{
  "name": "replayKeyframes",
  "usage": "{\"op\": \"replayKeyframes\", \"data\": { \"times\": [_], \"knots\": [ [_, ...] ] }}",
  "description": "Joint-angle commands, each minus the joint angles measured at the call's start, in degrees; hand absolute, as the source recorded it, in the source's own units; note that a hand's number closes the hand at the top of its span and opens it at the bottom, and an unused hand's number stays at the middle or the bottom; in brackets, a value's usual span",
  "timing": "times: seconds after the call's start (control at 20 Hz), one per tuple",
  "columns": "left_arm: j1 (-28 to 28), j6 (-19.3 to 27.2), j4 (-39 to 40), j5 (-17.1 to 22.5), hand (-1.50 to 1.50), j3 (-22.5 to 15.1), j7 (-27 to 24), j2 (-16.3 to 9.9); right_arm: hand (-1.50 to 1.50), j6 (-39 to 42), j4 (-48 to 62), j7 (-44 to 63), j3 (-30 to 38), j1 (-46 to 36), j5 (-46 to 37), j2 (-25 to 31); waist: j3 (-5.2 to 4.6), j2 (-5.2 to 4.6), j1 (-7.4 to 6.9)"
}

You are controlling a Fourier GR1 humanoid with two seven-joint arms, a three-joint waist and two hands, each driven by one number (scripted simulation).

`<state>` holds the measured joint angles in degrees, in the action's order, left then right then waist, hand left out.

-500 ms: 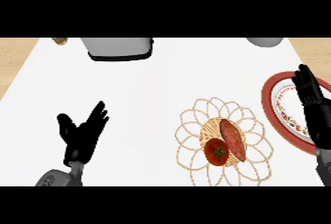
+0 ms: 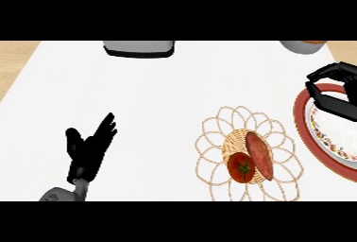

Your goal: Pick the sweet potato from the placemat and place it in the plate

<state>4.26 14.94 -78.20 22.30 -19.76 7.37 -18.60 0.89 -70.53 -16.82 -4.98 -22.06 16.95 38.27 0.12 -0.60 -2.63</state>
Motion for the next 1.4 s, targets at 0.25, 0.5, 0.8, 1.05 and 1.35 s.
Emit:
{"op": "replayKeyframes", "data": {
  "times": [0.25,0.5,0.8,1.05,1.35],
  "knots": [
    [0.61,-2.12,2.31,0.02,0.0,2.48,0.59,0.63,-1.5,16.34,24.16,-20.93,6.49,-5.29,1.75,-1.56,-0.05,0.25,1.81],
    [-0.22,-1.08,2.23,-2.7,0.0,1.86,-0.69,2.38,-1.5,20.13,25.33,-20.09,3.06,-6.94,-5.4,2.99,-0.1,0.41,2.13],
    [-0.74,0.03,-1.31,-2.57,0.0,1.94,1.98,1.59,-1.5,23.2,17.78,-15.56,-7.76,-6.76,-17.41,9.34,-0.16,0.68,2.36],
    [-2.94,-1.46,-3.35,-1.96,0.0,3.28,2.25,0.42,-1.5,23.13,5.86,-4.95,-10.12,-5.71,-20.12,9.96,-0.21,0.96,3.04],
    [-4.42,0.53,-8.12,-3.88,0.0,2.5,5.88,1.79,-1.5,19.5,-7.63,5.67,-12.29,1.09,-24.06,4.75,-0.14,0.88,2.93]
  ]
}}
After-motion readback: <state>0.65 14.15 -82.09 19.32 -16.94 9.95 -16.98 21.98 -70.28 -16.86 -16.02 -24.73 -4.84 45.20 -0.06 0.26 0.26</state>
